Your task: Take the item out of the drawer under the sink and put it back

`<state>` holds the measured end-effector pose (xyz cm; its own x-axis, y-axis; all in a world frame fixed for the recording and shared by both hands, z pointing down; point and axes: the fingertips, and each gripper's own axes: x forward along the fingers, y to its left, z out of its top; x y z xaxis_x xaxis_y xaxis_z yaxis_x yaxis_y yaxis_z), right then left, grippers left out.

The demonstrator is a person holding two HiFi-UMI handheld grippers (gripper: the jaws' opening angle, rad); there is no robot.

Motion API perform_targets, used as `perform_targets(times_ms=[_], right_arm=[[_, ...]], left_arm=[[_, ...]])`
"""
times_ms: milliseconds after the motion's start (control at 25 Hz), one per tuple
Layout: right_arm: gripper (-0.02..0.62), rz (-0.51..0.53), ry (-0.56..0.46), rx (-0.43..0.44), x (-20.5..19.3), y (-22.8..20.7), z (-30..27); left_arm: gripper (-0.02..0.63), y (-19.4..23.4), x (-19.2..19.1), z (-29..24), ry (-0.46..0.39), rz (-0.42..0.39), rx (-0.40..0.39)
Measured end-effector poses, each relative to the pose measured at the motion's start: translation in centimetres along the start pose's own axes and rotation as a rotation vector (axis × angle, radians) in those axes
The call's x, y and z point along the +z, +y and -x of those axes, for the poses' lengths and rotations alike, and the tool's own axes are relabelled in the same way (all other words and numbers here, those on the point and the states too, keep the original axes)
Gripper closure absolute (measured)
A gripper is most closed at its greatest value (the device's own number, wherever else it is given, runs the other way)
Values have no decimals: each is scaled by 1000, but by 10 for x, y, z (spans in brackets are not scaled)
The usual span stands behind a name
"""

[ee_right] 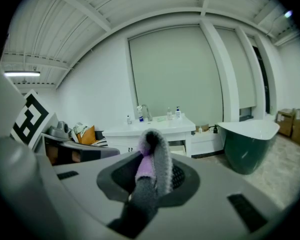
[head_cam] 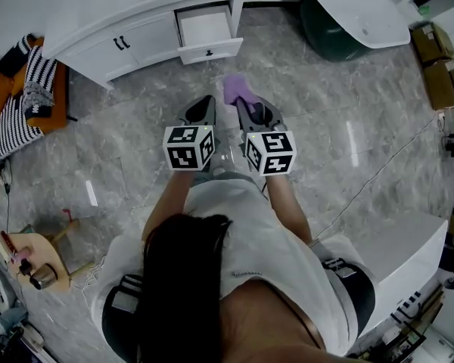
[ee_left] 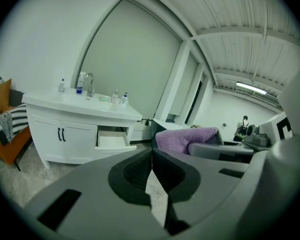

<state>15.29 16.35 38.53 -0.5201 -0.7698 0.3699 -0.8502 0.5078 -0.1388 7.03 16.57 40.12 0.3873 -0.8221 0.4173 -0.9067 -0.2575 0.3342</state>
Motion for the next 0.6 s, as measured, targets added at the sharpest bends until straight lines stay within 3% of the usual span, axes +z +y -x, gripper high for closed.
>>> perform_targets(times_ms=[600], right_arm=[[508, 26, 34, 4, 24, -3, -88]], left_arm=[[600, 72, 43, -52, -6, 20, 29]])
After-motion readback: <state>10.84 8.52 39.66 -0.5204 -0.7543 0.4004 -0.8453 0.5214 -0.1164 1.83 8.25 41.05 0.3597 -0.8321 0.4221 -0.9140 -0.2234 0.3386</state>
